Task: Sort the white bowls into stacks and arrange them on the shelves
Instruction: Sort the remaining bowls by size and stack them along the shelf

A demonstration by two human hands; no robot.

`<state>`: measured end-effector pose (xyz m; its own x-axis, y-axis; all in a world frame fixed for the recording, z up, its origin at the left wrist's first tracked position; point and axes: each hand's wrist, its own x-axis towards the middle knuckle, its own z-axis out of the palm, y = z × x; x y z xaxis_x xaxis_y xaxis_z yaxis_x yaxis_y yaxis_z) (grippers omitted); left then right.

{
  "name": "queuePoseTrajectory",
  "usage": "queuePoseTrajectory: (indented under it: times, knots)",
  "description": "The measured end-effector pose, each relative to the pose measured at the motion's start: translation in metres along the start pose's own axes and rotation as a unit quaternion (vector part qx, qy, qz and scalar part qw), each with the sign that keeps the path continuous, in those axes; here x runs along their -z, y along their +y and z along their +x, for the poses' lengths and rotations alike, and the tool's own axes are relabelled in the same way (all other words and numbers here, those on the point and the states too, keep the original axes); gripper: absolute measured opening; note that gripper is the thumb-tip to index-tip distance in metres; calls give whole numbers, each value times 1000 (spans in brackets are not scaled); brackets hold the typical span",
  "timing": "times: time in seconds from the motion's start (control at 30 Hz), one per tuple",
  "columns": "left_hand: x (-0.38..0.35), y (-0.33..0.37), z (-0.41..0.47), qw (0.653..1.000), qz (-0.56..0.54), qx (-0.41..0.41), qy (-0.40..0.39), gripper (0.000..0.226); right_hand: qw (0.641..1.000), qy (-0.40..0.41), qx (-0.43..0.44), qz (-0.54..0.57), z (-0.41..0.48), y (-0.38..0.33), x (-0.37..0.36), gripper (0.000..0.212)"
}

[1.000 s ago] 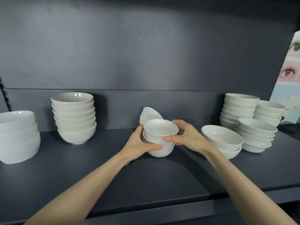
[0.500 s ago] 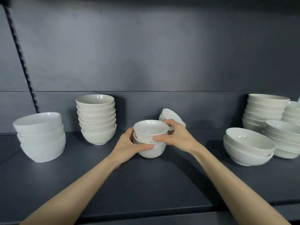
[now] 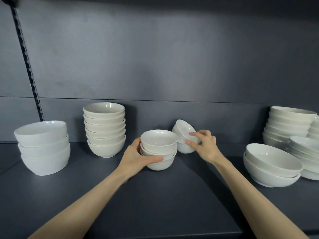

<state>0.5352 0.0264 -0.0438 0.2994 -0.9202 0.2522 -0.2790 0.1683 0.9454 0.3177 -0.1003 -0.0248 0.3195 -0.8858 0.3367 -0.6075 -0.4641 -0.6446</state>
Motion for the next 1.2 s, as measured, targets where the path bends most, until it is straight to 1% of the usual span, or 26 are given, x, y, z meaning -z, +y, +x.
queuePoseTrajectory:
  times: [0.1, 0.17, 0.27, 0.37, 0.47, 0.53, 0.57, 0.63, 0.7, 0.77, 0.87, 0.93, 0.97, 1.03, 1.13, 1.17, 1.2]
  knots:
    - [-2, -2, -1, 1000, -3, -1, 8, 91, 1000, -11, -1, -6, 7, 4, -6, 29]
    - [-4, -4, -2, 1000, -7, -3, 11, 91, 1000, -2, 6, -10, 11, 4, -9, 25]
    - [-6, -5, -2, 1000, -13, -9, 15, 86, 999, 27, 24, -9, 13, 5, -9, 24]
    - [-7, -5, -2, 1000, -14, -12, 17, 93, 998, 18, 55, -6, 12, 6, -6, 24]
    - [-8, -5, -2, 1000, -21, -17, 16, 95, 997, 4, 72, -36, 10, 6, -3, 27]
    - [-8, -6, -3, 999, -25, -18, 13, 96, 997, -19, 68, -38, 9, 4, -1, 29]
    - [-8, -6, -3, 999, -28, -18, 11, 97, 998, -39, 54, -19, 8, 3, 1, 31]
    - [-8, -7, -4, 999, -36, -12, 7, 101, 996, -81, 23, 35, 4, 1, 4, 44]
    - [-6, -8, -3, 999, -36, -2, -3, 106, 994, -95, -7, 55, 3, 0, 3, 51]
    - [-6, -10, -3, 1000, -26, 5, -13, 110, 996, -73, -20, 52, 5, 3, -1, 46]
    - [-5, -12, -3, 1000, -20, 13, -15, 112, 998, -32, -12, 45, 8, 7, -6, 21]
    - [-5, -12, -3, 999, -23, 17, -16, 111, 998, -26, -14, 61, 10, 13, -6, 31]
    - [-5, -12, -3, 999, -25, 19, -16, 111, 997, -19, -11, 73, 9, 13, -5, 31]
    - [-5, -12, -3, 999, -29, 21, -16, 109, 994, 4, 2, 107, 8, 8, 0, 21]
    - [-6, -11, -4, 999, -31, 23, -17, 102, 982, 86, 25, 166, 7, -8, 15, 18]
    - [-6, -10, -4, 999, -31, 24, -15, 100, 973, 98, 36, 205, 7, -14, 20, 17]
    - [-6, -9, -4, 999, -31, 25, -13, 97, 962, 93, 52, 251, 4, -22, 25, 16]
